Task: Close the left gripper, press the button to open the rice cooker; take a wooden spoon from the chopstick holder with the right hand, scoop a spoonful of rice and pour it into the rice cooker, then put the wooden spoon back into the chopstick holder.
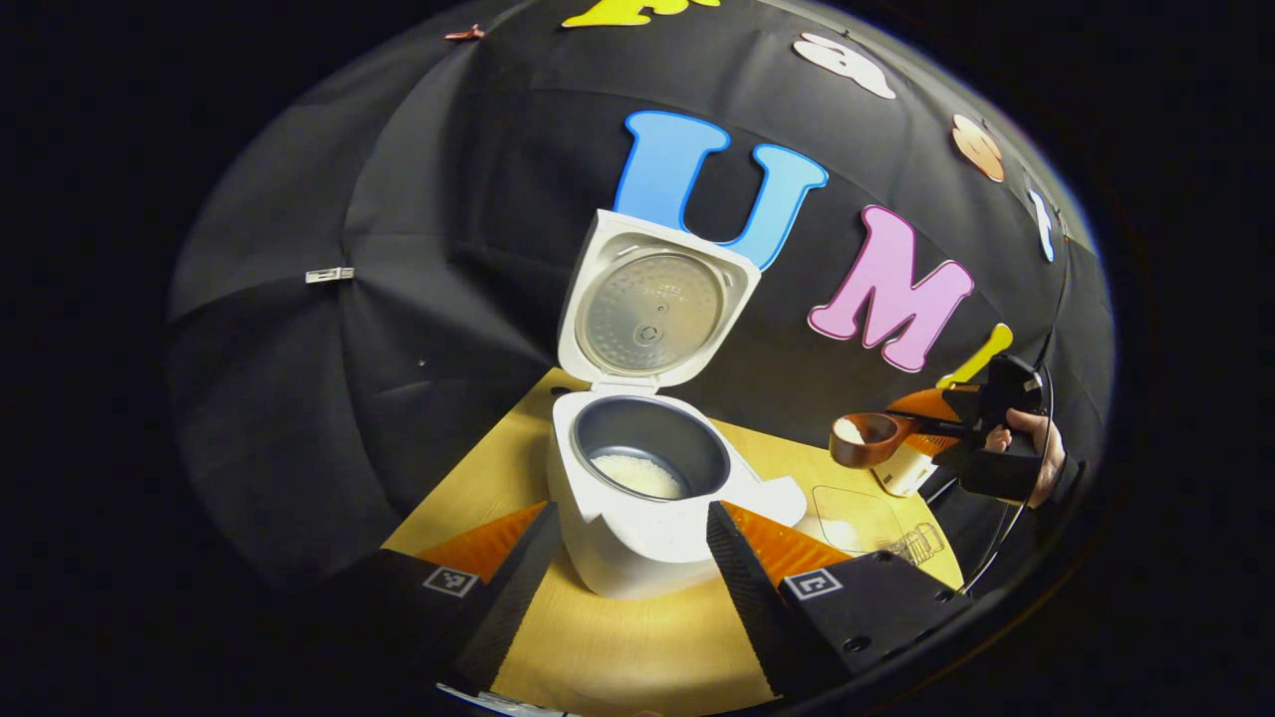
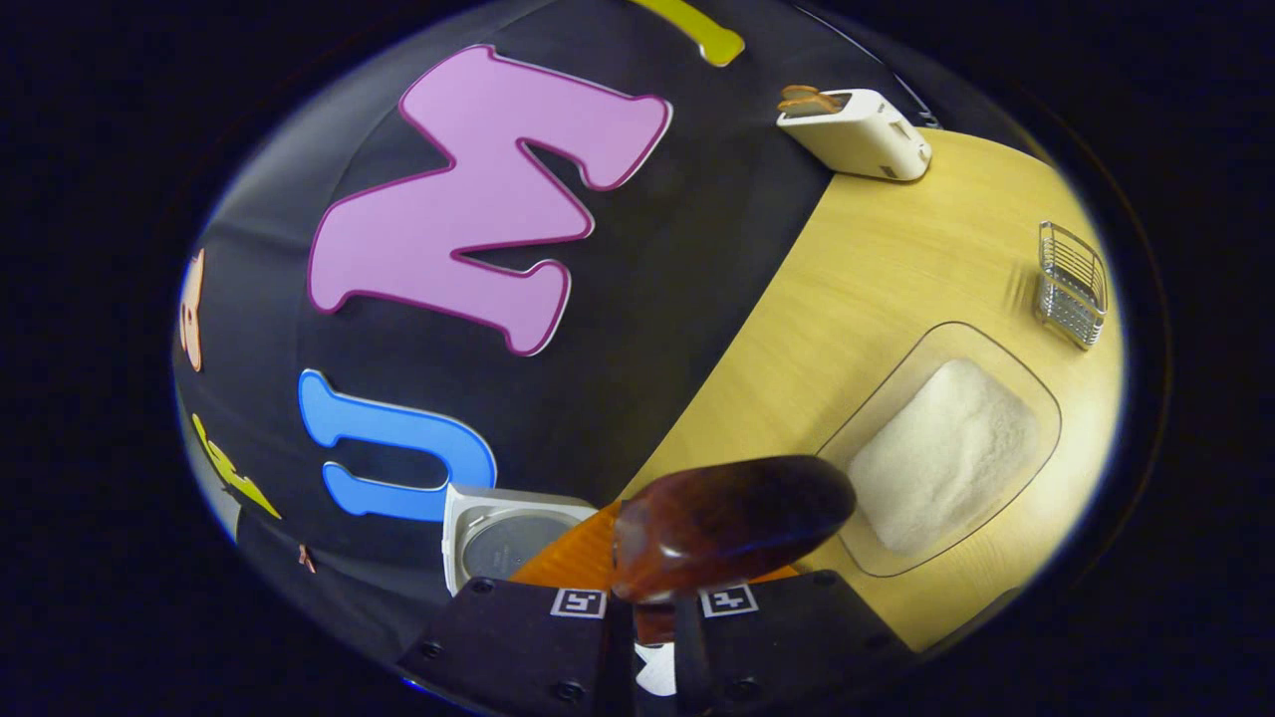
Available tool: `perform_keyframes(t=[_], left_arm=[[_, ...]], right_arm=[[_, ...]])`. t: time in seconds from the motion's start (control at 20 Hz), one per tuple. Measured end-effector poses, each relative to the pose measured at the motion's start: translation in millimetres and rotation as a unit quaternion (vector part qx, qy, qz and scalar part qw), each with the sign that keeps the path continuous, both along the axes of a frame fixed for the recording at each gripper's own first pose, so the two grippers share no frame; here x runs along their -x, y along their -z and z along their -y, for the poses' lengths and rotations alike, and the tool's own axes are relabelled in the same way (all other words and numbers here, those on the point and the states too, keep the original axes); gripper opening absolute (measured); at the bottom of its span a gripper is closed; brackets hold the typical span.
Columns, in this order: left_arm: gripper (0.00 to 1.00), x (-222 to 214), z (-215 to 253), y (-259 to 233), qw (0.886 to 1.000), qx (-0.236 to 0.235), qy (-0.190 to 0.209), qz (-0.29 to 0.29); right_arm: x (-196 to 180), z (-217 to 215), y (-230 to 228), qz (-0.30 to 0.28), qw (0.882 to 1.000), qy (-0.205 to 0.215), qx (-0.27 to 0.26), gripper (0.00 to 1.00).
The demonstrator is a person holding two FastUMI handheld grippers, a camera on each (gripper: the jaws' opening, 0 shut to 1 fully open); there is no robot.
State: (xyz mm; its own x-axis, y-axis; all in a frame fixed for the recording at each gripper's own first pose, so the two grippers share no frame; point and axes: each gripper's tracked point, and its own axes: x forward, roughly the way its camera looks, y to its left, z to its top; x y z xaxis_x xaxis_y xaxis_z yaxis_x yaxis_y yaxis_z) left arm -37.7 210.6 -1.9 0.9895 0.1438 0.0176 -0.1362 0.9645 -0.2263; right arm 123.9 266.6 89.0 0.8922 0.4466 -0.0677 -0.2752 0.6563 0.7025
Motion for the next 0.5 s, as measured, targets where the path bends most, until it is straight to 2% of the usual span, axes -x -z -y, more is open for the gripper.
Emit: perform_keyframes(t=[0.5], left_arm=[[0.95, 31, -66, 7, 0.997, 0.02, -0.077, -0.002]], right_arm=[[-14, -128, 26, -0.002, 0.994, -0.069, 0.081, 0.2]])
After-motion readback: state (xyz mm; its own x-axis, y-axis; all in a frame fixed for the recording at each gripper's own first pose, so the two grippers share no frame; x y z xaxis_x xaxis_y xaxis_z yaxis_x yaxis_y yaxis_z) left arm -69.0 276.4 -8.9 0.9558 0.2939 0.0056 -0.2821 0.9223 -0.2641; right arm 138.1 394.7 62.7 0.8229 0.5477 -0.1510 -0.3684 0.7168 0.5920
